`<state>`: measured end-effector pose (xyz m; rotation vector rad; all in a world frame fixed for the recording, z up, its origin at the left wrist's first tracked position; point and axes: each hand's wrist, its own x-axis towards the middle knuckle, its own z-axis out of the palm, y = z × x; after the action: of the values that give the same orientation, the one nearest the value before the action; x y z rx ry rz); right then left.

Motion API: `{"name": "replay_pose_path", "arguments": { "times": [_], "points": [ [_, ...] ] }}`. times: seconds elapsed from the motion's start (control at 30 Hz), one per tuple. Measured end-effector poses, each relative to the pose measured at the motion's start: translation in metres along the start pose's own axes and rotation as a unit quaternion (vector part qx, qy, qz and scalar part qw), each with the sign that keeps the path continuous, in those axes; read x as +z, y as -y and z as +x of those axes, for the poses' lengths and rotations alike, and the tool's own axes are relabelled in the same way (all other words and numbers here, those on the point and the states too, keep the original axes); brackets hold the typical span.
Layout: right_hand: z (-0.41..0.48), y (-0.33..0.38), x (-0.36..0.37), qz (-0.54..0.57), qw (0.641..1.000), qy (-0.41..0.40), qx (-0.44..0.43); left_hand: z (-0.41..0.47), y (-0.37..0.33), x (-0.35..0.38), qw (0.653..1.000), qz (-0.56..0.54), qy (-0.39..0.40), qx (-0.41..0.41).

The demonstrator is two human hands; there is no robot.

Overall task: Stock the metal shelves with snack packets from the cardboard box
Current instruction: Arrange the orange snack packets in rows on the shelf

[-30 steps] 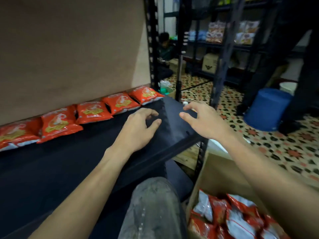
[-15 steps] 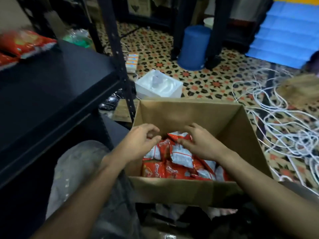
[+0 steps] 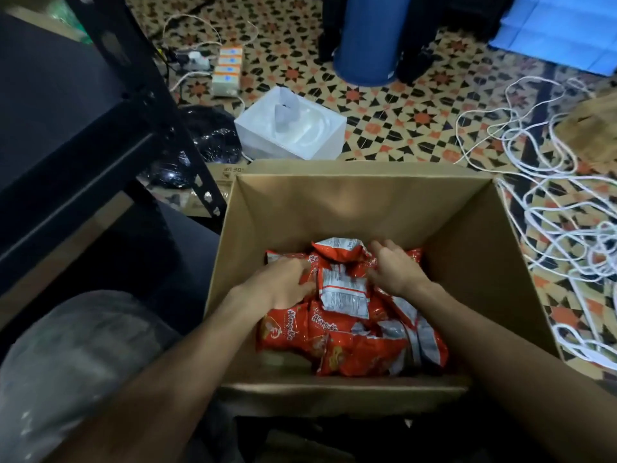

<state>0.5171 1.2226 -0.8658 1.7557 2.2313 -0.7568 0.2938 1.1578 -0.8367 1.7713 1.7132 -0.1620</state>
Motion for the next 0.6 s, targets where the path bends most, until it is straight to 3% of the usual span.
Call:
{"name": "replay_pose_path", "arguments": {
  "times": [0.3, 0.5, 0.6],
  "points": [
    [0.061, 0.014, 0.020, -0.075, 0.996, -0.043, -0.024, 0.024, 0.017, 0.023, 0.998, 0.010, 0.057, -0.036],
    [0.032, -0.007, -0.011, -0.063, 0.992, -0.094, -0.051, 0.054, 0.000, 0.029, 0.991, -0.009, 0.119, -0.066],
    [0.006, -0.024, -0.032, -0.034, 0.992, -0.113, -0.037, 0.079, -0.011, 0.040, 0.986, -0.046, 0.107, -0.118]
  ]
}}
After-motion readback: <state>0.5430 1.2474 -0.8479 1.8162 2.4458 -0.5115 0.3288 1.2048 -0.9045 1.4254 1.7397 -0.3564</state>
